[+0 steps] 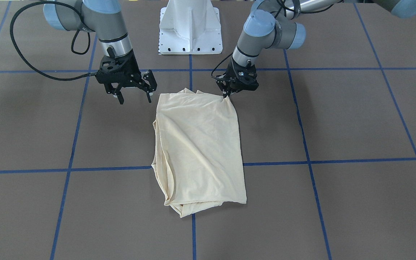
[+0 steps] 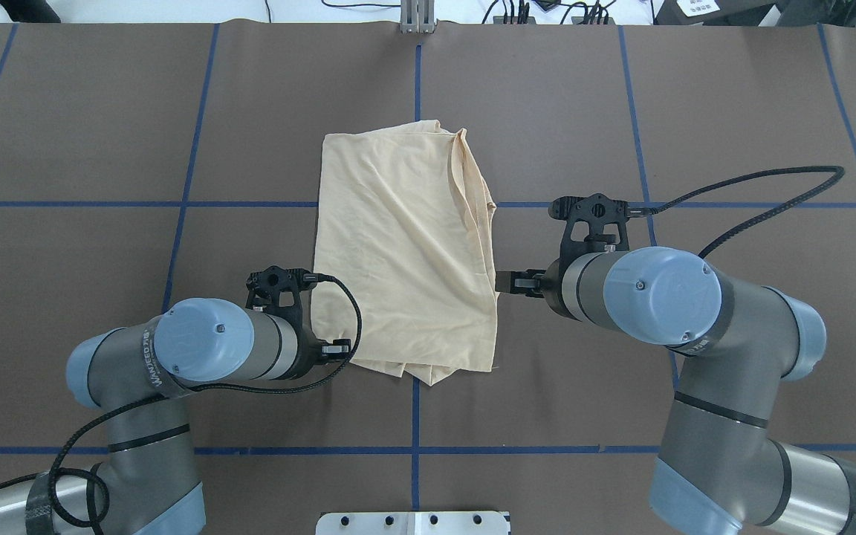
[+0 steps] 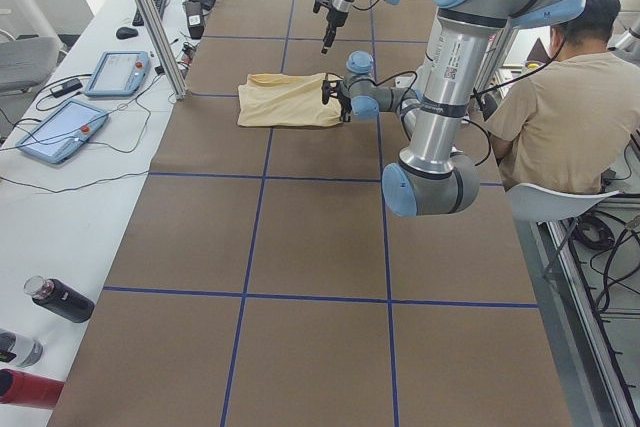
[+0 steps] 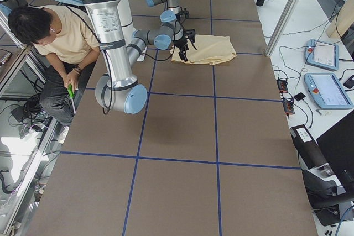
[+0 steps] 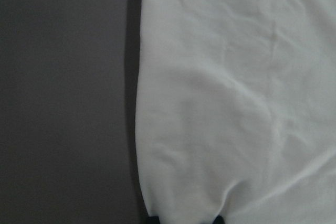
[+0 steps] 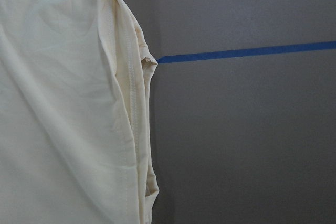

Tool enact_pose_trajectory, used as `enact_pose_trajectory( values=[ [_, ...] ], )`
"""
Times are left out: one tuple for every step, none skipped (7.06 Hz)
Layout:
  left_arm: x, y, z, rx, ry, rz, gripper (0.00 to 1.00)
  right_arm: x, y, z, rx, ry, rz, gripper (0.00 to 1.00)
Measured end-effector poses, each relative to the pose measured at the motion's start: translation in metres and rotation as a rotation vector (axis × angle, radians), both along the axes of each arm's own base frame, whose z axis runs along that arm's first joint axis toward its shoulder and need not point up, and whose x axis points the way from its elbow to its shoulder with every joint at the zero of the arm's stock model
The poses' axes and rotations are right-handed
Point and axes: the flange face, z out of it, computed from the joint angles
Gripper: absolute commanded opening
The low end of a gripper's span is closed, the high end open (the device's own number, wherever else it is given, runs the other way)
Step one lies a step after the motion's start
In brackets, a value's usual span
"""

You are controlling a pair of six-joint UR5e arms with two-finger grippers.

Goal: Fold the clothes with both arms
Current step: 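Grasp the shirt's side edges nearest the robot with both grippers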

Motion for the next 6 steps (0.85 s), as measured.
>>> enact_pose_trajectory(
  values=[
    [-0.001,0.000,-0.002,0.001,0.004,-0.001,0.00,-0.010,-0.002,0.003,-0.024,0.002,0.017,0.88],
    [-0.002,0.000,-0.004,0.002,0.007,-0.002,0.00,-0.024,-0.005,0.003,-0.048,-0.001,0.045,0.83],
    [-0.003,0.000,-0.005,0.002,0.010,-0.003,0.00,-0.045,-0.007,0.001,-0.065,-0.001,0.080,0.75],
    [-0.004,0.000,-0.006,0.002,0.013,-0.003,0.00,-0.062,-0.007,0.001,-0.082,-0.002,0.112,0.69],
    [-0.004,0.000,-0.006,0.002,0.013,-0.004,0.00,-0.075,-0.005,0.002,-0.098,-0.003,0.146,0.62],
    [-0.004,0.000,-0.007,0.003,0.014,-0.004,0.00,-0.085,-0.002,0.006,-0.107,-0.007,0.179,0.54]
  ],
)
